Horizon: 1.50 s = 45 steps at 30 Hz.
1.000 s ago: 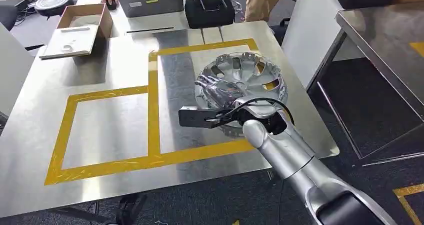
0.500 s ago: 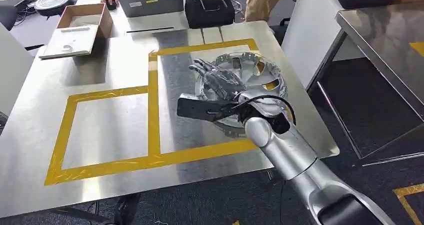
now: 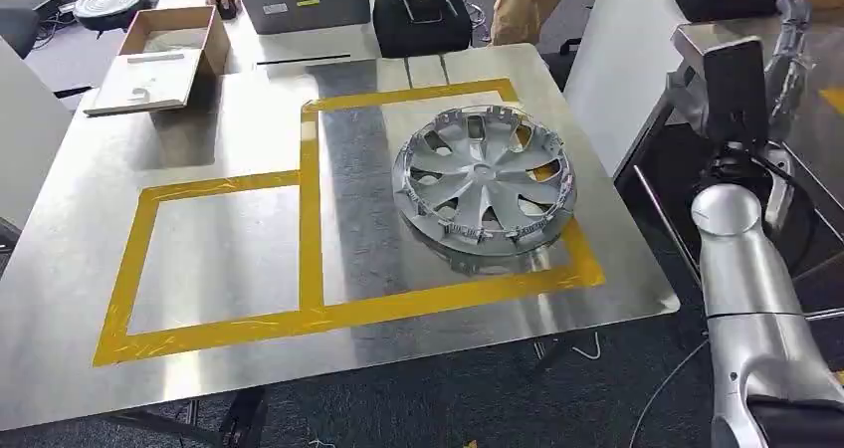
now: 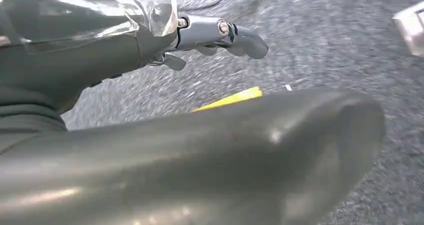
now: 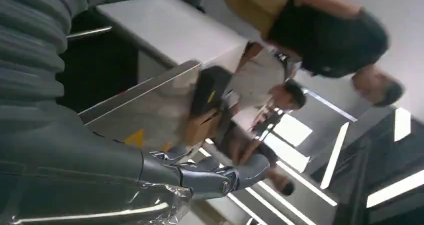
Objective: Take the parts from the cabinet and place them on the table.
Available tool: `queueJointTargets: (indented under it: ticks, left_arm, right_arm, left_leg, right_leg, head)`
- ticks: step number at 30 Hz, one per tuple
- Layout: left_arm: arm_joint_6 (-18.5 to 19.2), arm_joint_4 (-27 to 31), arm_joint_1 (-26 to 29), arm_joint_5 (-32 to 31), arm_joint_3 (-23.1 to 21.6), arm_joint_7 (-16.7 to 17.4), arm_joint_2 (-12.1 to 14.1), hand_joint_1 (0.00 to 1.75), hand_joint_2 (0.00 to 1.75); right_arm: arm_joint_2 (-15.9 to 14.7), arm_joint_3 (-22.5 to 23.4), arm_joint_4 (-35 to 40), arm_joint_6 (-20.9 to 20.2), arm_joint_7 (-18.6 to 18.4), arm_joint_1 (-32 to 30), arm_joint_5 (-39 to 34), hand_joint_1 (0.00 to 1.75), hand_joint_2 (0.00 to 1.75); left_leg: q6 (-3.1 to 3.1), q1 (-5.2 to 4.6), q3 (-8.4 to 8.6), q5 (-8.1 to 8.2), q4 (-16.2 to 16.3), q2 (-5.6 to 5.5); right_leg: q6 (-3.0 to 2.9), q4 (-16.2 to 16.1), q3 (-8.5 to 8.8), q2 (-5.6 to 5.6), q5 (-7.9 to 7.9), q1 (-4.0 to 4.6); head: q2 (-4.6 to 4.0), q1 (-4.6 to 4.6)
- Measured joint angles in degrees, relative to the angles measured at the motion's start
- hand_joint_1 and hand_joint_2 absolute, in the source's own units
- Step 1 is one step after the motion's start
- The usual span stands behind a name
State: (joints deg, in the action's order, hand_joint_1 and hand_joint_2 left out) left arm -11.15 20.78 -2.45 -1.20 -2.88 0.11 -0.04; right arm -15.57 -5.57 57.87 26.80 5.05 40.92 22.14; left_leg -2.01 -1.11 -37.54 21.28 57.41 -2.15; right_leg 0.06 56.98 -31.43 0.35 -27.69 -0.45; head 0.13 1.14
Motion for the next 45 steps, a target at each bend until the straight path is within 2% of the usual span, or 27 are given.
queueJointTargets:
  ticks: [3,7,10,12,13,17,21,23,25,31,35,36,39,45]
  left_arm:
    - [-0.4,-1.5,1.3,2.5,1.5,-2.3,0.0,0.0,0.0]
    - [-0.8,-3.7,3.1,4.1,3.0,-4.8,-0.1,0.0,0.0]
    - [-1.4,-4.8,3.7,4.2,3.5,-5.5,-0.2,0.0,0.0]
    - [-1.6,-5.1,3.7,4.2,3.7,-5.5,-0.3,0.0,0.0]
    - [-1.6,-5.2,3.7,4.2,3.8,-5.5,-0.4,0.0,0.0]
    - [-1.4,-5.4,3.6,4.0,3.8,-5.1,-0.5,0.0,0.0]
    - [-0.4,-5.4,3.6,3.6,3.8,-4.6,-0.4,0.0,0.0]
    - [-0.1,-5.4,3.6,3.6,3.8,-4.5,-0.3,0.0,0.0]
    - [0.8,-5.3,3.6,3.8,3.7,-4.5,-0.2,0.0,0.0]
    - [2.7,-5.3,3.2,5.3,3.4,-3.8,-0.3,0.0,0.0]
    - [2.7,-5.3,2.5,5.4,2.5,-3.2,-0.3,0.0,0.0]
    - [2.7,-5.3,2.5,5.4,2.2,-3.1,-0.3,0.0,0.0]
    - [2.7,-4.9,2.3,5.4,1.0,-2.1,-0.3,0.0,0.0]
    - [2.3,-3.9,1.6,5.5,-1.2,-1.0,-0.2,0.0,0.0]
  right_arm:
    - [-4.9,6.4,-4.9,2.5,2.1,-4.5,-5.1,0.0,1.75]
    - [-10.8,15.2,-8.1,5.3,1.2,-14.4,-10.6,0.0,1.75]
    - [-12.6,21.7,-8.1,5.7,-0.3,-23.6,-12.1,0.0,1.75]
    - [-12.2,25.9,-8.0,4.5,-2.0,-29.9,-12.3,0.0,1.75]
    - [-11.3,28.4,-8.1,3.7,-2.5,-32.9,-11.7,0.0,1.75]
    - [-4.5,36.7,-9.9,1.8,-2.6,-41.2,-3.9,0.0,1.75]
    - [1.9,41.7,-11.2,-2.8,-6.6,-44.7,6.1,0.0,1.75]
    - [4.7,42.4,-12.5,-4.0,-7.5,-45.5,9.2,0.0,1.75]
    - [7.3,42.5,-14.8,-7.3,-8.5,-45.7,12.2,0.0,1.75]
    - [13.3,40.6,-25.0,-16.5,-8.9,-41.4,13.9,0.0,1.75]
    - [16.1,37.8,-30.7,-17.5,-9.1,-38.5,14.4,0.0,1.75]
    - [16.3,37.3,-31.6,-18.3,-9.1,-38.0,14.4,0.0,0.0]
    - [17.2,34.7,-34.5,-22.3,-9.1,-37.1,14.8,0.0,0.0]
    - [19.1,30.3,-37.2,-24.6,-9.1,-36.3,14.7,0.0,0.0]
  left_leg:
    - [-0.16,-0.01,-0.01,0.11,0.0,-0.04]
    - [-0.35,0.0,-0.02,0.28,0.0,-0.35]
    - [-0.37,0.0,0.01,0.47,0.0,-0.55]
    - [-0.34,0.01,0.04,0.57,0.0,-0.57]
    - [-0.34,0.02,0.06,0.59,0.0,-0.61]
    - [-0.15,0.03,0.27,0.78,0.0,-0.37]
    - [0.01,0.13,0.51,0.88,-0.1,-0.03]
    - [0.07,0.16,0.6,0.92,-0.1,0.1]
    - [0.08,0.16,0.67,0.92,-0.1,0.13]
    - [0.17,0.21,0.85,0.94,-0.1,0.41]
    - [0.2,0.23,0.89,0.92,-0.1,0.29]
    - [0.2,0.23,0.89,0.92,-0.1,0.32]
    - [0.2,0.21,0.88,0.93,-0.1,0.37]
    - [0.2,0.16,0.88,0.94,-0.1,0.32]
  right_leg:
    - [0.03,-0.1,0.02,-0.02,-0.02,-0.01]
    - [0.32,-0.2,0.14,-0.3,-0.27,0.0]
    - [0.3,-0.2,0.2,-0.39,-0.35,0.01]
    - [0.18,-0.2,0.26,-0.41,-0.47,0.07]
    - [0.26,-0.2,0.33,-0.43,-0.58,0.11]
    - [0.1,-0.2,0.45,-0.31,-0.68,0.15]
    - [0.02,-0.2,0.57,-0.05,-0.73,0.24]
    - [-0.06,-0.2,0.63,0.04,-0.77,0.28]
    - [-0.1,-0.2,0.66,0.1,-0.8,0.29]
    - [-0.2,-0.2,0.73,0.31,-0.83,0.35]
    - [-0.2,-0.2,0.77,0.28,-0.84,0.31]
    - [-0.2,-0.2,0.78,0.29,-0.84,0.31]
    - [-0.19,-0.2,0.76,0.29,-0.84,0.28]
    - [-0.19,-0.2,0.77,0.29,-0.84,0.21]
  head:
    - [0.0,0.02]
    - [0.0,0.0]
    - [0.0,0.02]
    - [0.0,0.0]
    - [0.0,0.0]
    - [0.0,0.04]
    - [0.0,0.02]
    - [0.0,0.02]
    - [0.0,0.04]
    - [0.0,0.04]
    - [0.0,0.04]
    - [0.0,0.02]
    - [0.0,0.02]
    - [0.0,0.02]
